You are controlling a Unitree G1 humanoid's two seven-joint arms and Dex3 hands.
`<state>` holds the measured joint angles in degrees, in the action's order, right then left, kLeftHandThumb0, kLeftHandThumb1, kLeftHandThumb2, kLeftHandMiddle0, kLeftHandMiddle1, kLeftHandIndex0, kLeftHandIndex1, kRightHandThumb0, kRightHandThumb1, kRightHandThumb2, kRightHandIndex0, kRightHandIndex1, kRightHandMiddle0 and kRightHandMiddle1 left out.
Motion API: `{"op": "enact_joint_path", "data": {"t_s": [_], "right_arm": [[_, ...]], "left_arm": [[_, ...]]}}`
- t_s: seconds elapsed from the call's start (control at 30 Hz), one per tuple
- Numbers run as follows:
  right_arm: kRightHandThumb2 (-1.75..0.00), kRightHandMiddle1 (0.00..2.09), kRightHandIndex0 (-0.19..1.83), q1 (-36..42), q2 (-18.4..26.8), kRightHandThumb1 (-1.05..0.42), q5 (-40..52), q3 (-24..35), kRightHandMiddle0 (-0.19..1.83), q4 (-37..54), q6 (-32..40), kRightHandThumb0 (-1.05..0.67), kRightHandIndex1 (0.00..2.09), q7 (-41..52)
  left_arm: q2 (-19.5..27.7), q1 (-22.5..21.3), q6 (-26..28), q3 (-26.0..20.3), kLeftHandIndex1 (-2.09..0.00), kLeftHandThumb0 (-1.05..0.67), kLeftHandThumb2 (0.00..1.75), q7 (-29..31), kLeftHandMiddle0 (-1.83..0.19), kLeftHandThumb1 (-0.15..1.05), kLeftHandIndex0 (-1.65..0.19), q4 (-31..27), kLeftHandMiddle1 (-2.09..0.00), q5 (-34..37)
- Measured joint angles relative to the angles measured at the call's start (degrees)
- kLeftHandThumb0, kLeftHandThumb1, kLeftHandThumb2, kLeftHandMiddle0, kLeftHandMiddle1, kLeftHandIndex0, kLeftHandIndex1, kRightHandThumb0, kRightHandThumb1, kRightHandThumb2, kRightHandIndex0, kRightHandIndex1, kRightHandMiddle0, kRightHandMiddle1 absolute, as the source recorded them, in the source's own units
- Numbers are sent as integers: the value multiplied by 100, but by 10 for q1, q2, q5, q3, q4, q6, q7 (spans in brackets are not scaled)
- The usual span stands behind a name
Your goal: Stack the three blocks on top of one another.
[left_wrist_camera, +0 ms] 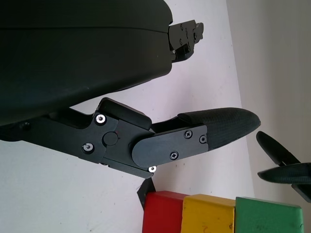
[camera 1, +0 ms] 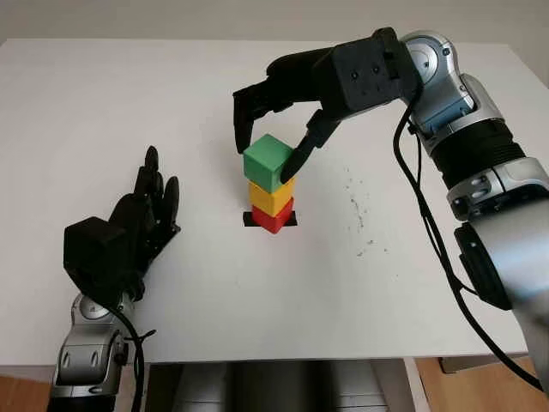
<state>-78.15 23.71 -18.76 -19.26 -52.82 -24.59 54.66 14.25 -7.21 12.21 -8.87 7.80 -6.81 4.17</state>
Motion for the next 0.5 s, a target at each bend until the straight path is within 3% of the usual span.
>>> {"op": "enact_joint_path", "data": {"t_s": [0.23, 0.33, 0.4, 0.5], "right_arm": [[-6, 70, 12, 0, 3, -82, 12, 2, -7, 7, 1, -76, 1, 22], [-6, 31, -6, 0, 8, -84, 23, 3, -17, 7, 6, -86, 1, 67], [-7, 8, -16, 0, 12, -88, 42, 9, -19, 8, 28, -90, 1, 99], [-12, 1, -19, 1, 24, -97, 69, 33, -19, 39, 95, -91, 0, 107]], "left_arm": [[0, 0, -1, 0, 0, -84, 66, 0, 19, 105, 19, 1, 0, 0], [0, 0, -2, 0, 0, -84, 66, -1, 19, 105, 19, 1, 0, 0], [0, 0, -5, -2, 0, -85, 65, 1, 19, 105, 19, 3, 0, 5], [0, 0, -7, -5, 0, -85, 65, 4, 19, 105, 19, 4, 0, 10]]}}
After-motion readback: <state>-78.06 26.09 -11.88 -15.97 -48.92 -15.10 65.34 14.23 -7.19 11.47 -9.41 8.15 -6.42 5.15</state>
